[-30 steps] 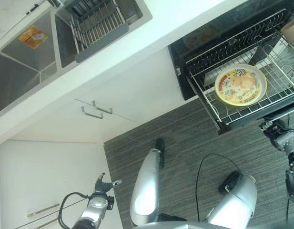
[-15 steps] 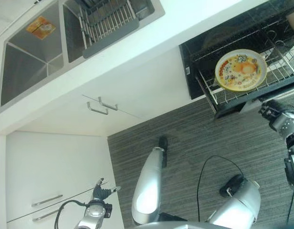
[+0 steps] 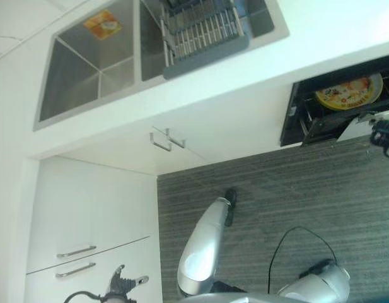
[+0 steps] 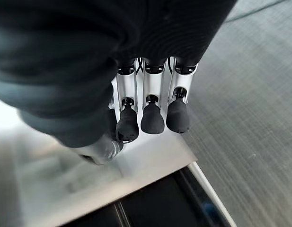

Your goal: Place the dishes in the dishwasher.

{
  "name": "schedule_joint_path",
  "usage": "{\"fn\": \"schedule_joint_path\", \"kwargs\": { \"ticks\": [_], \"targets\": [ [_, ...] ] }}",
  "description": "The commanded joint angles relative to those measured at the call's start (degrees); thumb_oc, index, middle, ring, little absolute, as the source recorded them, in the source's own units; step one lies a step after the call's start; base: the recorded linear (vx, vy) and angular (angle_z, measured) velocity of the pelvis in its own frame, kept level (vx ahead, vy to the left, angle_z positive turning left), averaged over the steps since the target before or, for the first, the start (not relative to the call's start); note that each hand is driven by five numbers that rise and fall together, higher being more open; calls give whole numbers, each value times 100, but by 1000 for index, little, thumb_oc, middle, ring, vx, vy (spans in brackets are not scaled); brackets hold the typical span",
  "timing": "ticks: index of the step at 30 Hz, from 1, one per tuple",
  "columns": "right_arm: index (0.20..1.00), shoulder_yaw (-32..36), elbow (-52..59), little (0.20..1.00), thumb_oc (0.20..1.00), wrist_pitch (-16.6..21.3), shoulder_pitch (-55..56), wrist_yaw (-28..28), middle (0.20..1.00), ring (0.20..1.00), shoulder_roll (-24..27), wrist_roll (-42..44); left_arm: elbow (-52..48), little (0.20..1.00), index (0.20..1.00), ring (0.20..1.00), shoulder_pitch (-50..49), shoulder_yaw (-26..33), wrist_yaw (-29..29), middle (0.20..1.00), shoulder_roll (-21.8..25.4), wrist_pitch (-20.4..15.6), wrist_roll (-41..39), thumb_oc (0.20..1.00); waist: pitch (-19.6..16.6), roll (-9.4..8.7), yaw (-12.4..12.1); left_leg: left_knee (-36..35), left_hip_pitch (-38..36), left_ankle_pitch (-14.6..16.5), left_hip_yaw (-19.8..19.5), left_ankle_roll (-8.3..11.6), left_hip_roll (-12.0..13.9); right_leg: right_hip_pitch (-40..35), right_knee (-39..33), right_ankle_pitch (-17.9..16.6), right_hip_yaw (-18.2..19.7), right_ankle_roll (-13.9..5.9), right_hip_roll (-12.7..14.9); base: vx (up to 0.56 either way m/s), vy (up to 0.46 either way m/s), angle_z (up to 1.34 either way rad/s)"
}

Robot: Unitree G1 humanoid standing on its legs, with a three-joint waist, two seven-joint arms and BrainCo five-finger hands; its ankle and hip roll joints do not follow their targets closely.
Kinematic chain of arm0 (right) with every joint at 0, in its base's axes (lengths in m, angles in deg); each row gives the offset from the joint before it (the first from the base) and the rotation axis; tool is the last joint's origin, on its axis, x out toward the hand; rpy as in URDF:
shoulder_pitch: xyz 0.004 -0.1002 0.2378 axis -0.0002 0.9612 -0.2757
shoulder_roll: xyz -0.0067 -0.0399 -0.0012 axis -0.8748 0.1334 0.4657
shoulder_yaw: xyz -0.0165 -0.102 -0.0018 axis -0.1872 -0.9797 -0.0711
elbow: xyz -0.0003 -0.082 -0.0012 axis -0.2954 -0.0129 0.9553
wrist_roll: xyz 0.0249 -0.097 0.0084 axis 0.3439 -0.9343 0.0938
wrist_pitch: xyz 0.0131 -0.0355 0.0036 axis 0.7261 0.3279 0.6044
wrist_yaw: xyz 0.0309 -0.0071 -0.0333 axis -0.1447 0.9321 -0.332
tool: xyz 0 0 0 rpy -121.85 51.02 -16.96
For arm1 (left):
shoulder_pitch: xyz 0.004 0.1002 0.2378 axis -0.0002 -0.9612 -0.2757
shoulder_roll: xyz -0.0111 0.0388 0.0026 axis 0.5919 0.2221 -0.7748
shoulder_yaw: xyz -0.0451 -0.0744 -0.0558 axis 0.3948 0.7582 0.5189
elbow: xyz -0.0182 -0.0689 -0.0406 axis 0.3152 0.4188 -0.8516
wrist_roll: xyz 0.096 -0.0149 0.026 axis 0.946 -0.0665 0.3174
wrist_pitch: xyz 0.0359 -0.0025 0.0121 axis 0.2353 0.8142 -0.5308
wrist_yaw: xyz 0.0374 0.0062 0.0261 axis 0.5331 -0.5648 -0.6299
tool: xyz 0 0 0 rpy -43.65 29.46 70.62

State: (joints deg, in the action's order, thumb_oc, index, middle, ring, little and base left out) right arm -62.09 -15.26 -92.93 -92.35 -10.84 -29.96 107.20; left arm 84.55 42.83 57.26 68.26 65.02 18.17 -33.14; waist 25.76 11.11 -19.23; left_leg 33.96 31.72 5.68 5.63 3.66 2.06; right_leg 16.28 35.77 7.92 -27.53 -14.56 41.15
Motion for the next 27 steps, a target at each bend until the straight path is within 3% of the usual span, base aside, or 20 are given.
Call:
{"fn": "schedule_joint_path", "kwargs": {
  "ticks": [1, 10, 27],
  "targets": [
    [200, -83, 517, 200, 200, 789, -1467, 373, 200, 200, 113, 106, 375, 1000, 1000, 1000, -130, -2, 8, 1000, 513, 194, 328, 1000, -598, -54, -406, -838, -237, -247, 215, 380, 273, 169, 13, 52, 176, 261, -282, 172, 78, 41],
    [200, -282, 394, 200, 200, 695, -1830, 382, 200, 200, 470, -68, 158, 1000, 1000, 1000, -324, 191, 28, 1000, 635, 349, 658, 1000, -682, -189, -595, -634, -156, -110, -33, 298, 25, -235, -463, -201, 80, 247, -345, 128, 25, 21],
    [200, -572, 348, 200, 200, 554, -2110, 305, 200, 200, 660, 72, -38, 1000, 1000, 1000, -450, 261, 199, 1000, 829, 124, 856, 1000, -675, -326, -729, -364, 181, -61, -190, 287, 27, -257, -694, -323, -57, 150, -427, -30, -7, 2]
  ]
}}
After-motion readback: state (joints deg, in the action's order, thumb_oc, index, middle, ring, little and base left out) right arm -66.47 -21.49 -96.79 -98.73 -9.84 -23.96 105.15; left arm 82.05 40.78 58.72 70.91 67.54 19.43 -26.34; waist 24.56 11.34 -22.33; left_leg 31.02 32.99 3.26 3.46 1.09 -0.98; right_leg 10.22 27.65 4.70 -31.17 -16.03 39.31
